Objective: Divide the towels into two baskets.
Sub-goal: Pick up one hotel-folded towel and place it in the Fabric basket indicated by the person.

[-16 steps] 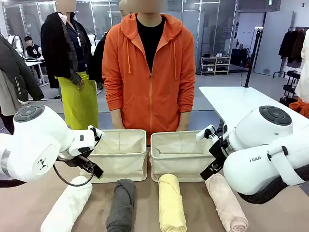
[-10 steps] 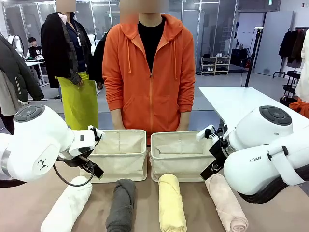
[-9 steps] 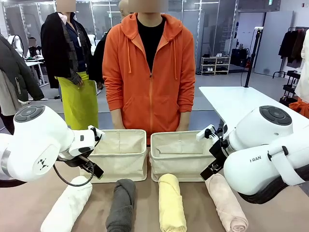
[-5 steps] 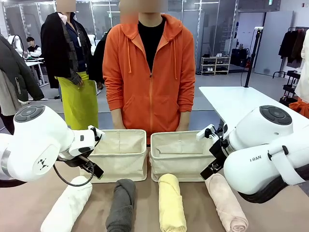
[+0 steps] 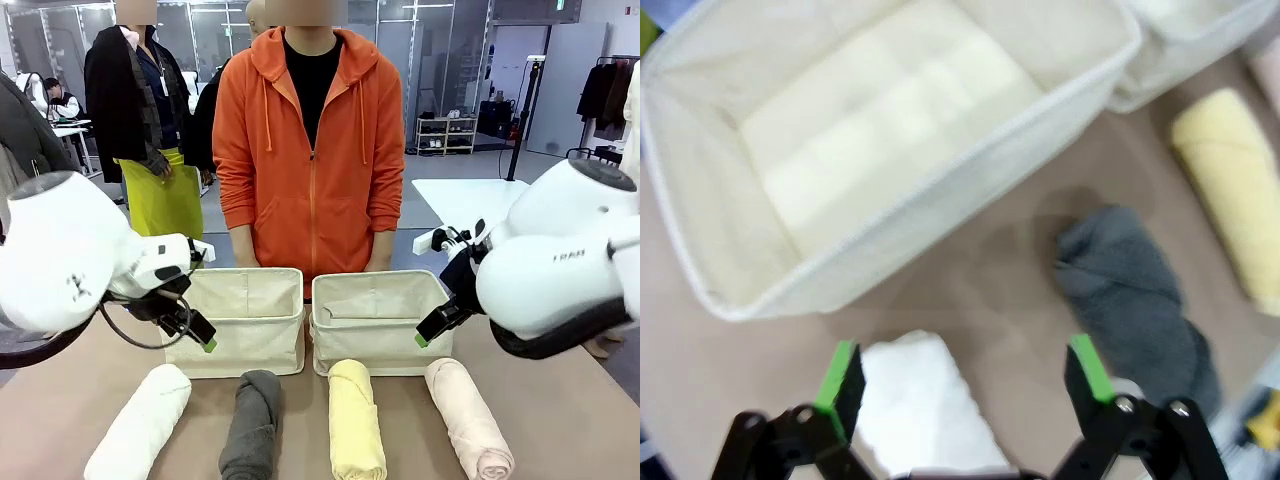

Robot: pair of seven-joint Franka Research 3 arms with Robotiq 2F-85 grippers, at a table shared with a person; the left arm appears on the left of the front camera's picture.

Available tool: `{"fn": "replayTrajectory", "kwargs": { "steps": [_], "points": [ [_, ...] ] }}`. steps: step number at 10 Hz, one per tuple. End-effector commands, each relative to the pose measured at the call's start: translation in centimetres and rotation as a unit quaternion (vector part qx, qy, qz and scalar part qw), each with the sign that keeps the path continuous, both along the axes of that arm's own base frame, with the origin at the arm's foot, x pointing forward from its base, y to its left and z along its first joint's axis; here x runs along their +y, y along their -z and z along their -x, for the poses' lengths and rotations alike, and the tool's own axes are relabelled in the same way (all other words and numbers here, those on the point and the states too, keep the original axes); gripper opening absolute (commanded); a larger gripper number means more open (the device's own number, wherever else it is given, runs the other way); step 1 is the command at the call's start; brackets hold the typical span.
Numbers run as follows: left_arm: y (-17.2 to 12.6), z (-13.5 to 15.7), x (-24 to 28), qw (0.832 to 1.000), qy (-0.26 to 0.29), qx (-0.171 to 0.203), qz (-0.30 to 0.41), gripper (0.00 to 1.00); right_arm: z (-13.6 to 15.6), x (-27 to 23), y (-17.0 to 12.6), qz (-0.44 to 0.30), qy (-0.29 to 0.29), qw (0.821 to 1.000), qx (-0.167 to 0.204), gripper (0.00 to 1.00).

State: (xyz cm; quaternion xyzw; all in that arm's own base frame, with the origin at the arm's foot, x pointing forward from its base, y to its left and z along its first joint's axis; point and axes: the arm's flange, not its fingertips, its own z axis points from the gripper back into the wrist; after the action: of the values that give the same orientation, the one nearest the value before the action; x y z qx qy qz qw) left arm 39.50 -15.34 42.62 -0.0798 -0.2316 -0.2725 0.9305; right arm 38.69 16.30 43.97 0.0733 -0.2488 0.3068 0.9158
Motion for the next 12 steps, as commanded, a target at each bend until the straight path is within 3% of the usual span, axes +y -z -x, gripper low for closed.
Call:
{"fn": "replayTrajectory", "kwargs": {
  "steps": [1,3,5,6,8,9,12],
  "points": [
    [-2.2,0.3,3.4,0.995,0.008,0.062,0.082,1.0,-0.7,-1.9,-0.8,-0.059,-0.017,0.996,0.058,1.0],
    [-3.3,1.0,7.2,0.974,0.011,0.114,0.197,1.0,-0.9,-4.4,-1.5,-0.148,-0.007,0.982,0.119,1.0],
    [-2.9,1.5,10.9,0.945,-0.01,0.125,0.303,1.0,-0.8,-7.7,-1.9,-0.238,0.019,0.96,0.146,1.0],
    [-2.6,2.1,12.7,0.922,-0.005,0.126,0.367,1.0,-0.5,-10.1,-1.8,-0.302,0.028,0.94,0.155,1.0],
    [-2.9,4.0,16.9,0.885,-0.021,0.085,0.457,1.0,0.4,-16.8,-0.9,-0.43,0.068,0.886,0.157,1.0],
    [-3.2,5.0,19.0,0.875,-0.034,0.061,0.479,1.0,1.3,-20.5,-0.7,-0.476,0.099,0.862,0.143,1.0],
    [-2.9,10.5,27.8,0.845,-0.147,-0.017,0.513,1.0,5.7,-31.1,0.3,-0.561,0.204,0.799,0.077,1.0]
  ]
}}
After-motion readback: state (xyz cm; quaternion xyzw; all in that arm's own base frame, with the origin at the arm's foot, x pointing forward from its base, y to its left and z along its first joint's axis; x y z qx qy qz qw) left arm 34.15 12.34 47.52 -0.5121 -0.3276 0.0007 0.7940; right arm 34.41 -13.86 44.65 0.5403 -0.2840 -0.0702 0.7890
